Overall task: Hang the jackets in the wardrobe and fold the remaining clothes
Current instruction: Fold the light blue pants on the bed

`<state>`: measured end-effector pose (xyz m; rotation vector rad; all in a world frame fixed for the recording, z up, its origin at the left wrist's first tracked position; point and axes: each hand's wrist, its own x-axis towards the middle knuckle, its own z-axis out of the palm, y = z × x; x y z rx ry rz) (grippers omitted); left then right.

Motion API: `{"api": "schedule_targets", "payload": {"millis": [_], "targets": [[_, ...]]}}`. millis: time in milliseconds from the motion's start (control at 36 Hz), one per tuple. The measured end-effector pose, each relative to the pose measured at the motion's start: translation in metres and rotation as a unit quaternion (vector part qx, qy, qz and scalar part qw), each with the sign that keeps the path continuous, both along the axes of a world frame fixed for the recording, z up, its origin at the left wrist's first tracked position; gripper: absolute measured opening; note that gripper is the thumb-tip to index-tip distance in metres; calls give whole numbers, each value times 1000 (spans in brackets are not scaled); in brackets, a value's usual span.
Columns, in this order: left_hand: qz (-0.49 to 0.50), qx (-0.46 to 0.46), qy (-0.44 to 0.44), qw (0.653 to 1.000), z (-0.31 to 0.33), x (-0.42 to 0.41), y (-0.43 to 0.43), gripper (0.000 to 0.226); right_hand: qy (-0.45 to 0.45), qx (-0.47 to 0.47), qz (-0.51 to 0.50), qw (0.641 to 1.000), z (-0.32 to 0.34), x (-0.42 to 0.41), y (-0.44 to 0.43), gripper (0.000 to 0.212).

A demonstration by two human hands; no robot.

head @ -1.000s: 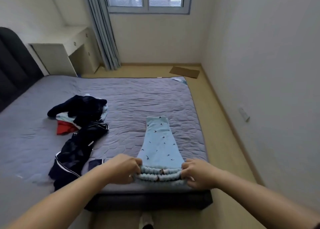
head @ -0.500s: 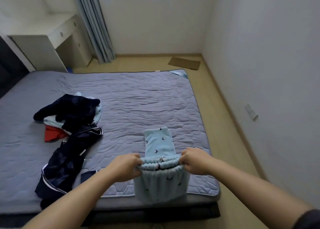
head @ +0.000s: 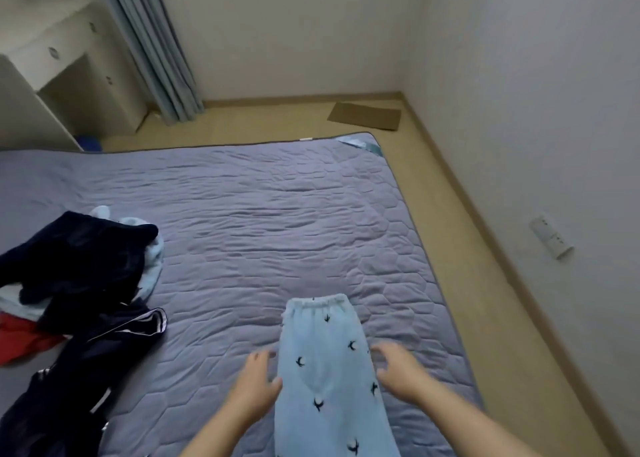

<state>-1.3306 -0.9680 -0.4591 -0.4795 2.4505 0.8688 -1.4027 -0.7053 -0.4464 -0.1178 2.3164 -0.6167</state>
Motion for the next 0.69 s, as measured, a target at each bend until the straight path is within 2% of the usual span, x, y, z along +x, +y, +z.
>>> {"api": "schedule_targets", "payload": {"millis": [139, 222, 333, 361, 444, 500, 611, 694], "targets": [[-7, 24, -81, 996, -79, 56, 2, 52, -115, 33, -57, 991, -65, 52, 33, 48], [12, 36, -114, 993, -114, 79, 12, 36, -126, 43, -88, 987, -97, 74, 45, 46], [64, 56, -133, 988, -159, 110, 29, 33, -150, 34, -136, 979, -142, 103, 52, 41], [82, 65, -137, 985, -169, 119, 34, 40, -152, 30, -151, 976, -154, 110, 54, 42], [154, 126, -153, 968, -198, 146, 49, 80, -173, 16, -188, 967, -188, 131, 59, 41], [215, 157, -154, 951, -215, 161, 59, 93, -188, -8, -213, 959, -211, 144, 63, 38], [333, 216, -111, 911, -254, 186, 78, 57, -183, -65, -263, 945, -245, 164, 68, 24], [410, 252, -68, 874, -271, 194, 88, 42, -174, -93, -276, 941, -260, 170, 68, 25]]}}
